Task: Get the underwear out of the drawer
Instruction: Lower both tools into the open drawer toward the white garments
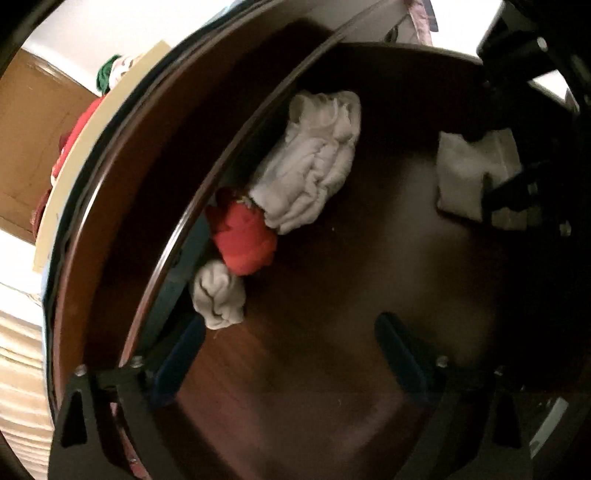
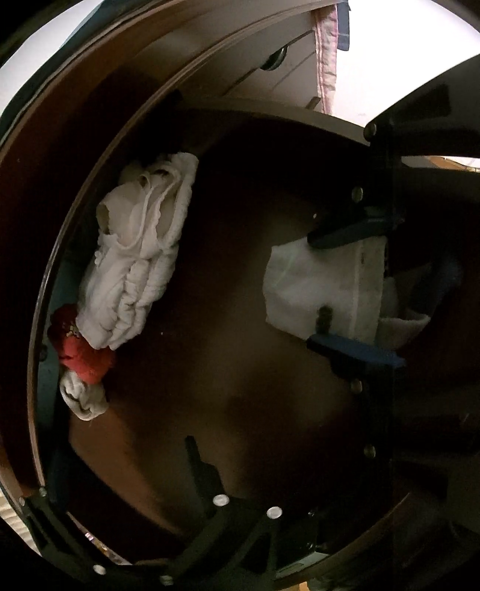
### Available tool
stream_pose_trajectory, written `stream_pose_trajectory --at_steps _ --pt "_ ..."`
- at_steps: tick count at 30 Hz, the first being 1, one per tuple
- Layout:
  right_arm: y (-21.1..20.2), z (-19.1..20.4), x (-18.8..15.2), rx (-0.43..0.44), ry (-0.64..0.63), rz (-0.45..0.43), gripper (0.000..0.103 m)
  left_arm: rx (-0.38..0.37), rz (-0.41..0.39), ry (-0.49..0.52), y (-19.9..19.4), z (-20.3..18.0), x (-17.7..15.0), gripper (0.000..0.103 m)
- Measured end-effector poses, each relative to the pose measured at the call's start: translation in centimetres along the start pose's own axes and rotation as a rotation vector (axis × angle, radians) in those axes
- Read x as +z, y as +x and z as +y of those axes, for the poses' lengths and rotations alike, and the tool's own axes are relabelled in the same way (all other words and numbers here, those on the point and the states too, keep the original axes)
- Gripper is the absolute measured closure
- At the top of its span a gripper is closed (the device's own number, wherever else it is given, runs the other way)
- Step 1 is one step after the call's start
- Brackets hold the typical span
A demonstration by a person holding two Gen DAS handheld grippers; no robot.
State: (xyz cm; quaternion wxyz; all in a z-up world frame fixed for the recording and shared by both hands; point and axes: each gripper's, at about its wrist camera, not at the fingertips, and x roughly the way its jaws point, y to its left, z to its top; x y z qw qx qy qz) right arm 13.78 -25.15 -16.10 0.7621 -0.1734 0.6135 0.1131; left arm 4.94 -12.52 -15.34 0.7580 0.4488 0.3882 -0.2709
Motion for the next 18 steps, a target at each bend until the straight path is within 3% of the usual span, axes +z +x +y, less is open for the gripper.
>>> stream_pose_trajectory --at_steps 2,5,6,9,14,18 --pt "0.0 -0.1 -0.1 -0.011 -0.008 0.005 0.057 -0.018 0.003 0.004 0.0 -0.1 -0.1 0.010" --pt "-0.2 0.1 -0.8 -0.024 -0.054 0.013 0.080 -0.036 0.012 0.027 0.0 -0.3 -0.6 0.010" --pt "-0.2 0.0 -1.0 -0.001 -0.048 0.014 0.083 -0.043 0.010 0.030 0.0 -0.3 -0.7 0.010" --pt "-0.4 -0.4 -1.6 0.017 -0.012 -0.012 0.087 -0.063 0.037 0.034 0.3 -0.2 -1.4 0.010" --pt "-1.7 -3.4 -2.9 0.231 0.183 -0.109 0.090 -0.095 0.023 0.078 -0.1 -1.2 -1.7 0.010" --pt "-2.0 -3.9 -4.5 0.307 0.224 -0.114 0.090 -0.099 0.039 0.064 0.0 -1.3 -1.8 0.014"
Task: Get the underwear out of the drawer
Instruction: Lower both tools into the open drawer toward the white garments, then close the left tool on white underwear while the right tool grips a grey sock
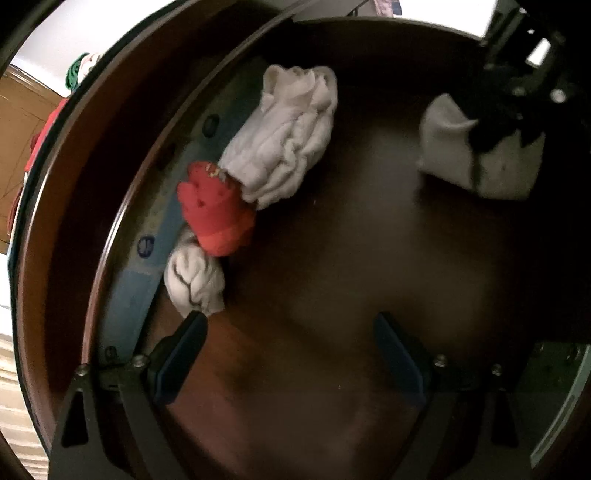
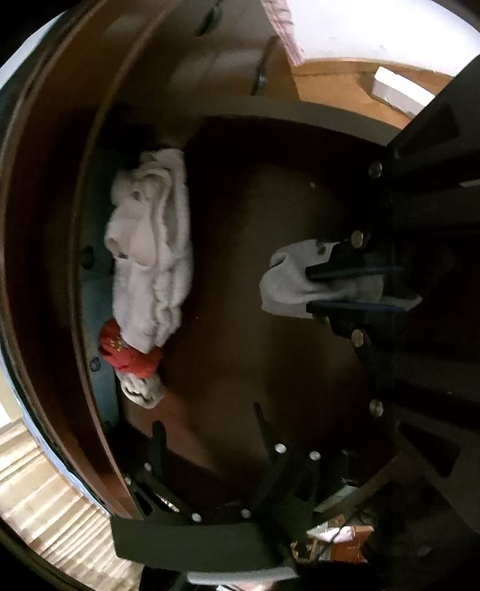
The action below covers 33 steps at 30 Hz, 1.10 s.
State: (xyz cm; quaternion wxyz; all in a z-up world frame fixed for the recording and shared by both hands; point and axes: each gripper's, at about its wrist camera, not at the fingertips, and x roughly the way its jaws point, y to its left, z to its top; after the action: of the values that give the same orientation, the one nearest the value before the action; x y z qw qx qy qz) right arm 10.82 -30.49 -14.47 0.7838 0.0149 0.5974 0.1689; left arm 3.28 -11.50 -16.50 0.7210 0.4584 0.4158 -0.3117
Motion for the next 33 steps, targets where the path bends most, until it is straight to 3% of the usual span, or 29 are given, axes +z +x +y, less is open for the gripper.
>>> stream_pose_trajectory --at_steps 2,6,14,17,19,24,25,28,33 --pt "-0.5 -0.2 -0.8 0.036 0.017 0.003 0.091 0.004 0.012 -0.019 -0.1 0.3 -0.1 0.020" --pt "-0.5 -1.1 -0.6 0.068 0.039 -0.008 0.091 -0.033 0.044 -0.046 0.3 0.7 -0.3 0.022" --pt "-0.5 -0.2 -0.4 0.093 0.102 -0.095 0.091 0.029 -0.149 0.192 -1.5 -1.6 3.7 0.024" --pt "-1.5 -0.3 -0.4 0.114 0.127 -0.165 0.091 0.106 -0.183 0.312 -0.4 -3.0 5.3 0.024" --pt "-2.4 -0.8 -0.8 0.126 0.147 -0.210 0.091 0.110 -0.206 0.383 0.3 -3.8 5.9 0.024" --pt "-3.2 -1.5 -1.1 0.120 0.181 -0.252 0.091 0.038 -0.202 0.379 2.0 -3.7 7.7 0.023" --pt "-3.2 -1.7 -1.2 0.117 0.187 -0.249 0.091 0.034 -0.209 0.379 2.0 -3.5 7.9 0.028" --pt "-3.0 -2.2 -1.5 0.119 0.206 -0.235 0.091 0.043 -0.223 0.457 2.0 -3.8 8.3 0.029" --pt "-3.1 -1.3 -1.2 0.131 0.173 -0.234 0.091 0.053 -0.202 0.498 1.7 -4.1 8.0 0.028"
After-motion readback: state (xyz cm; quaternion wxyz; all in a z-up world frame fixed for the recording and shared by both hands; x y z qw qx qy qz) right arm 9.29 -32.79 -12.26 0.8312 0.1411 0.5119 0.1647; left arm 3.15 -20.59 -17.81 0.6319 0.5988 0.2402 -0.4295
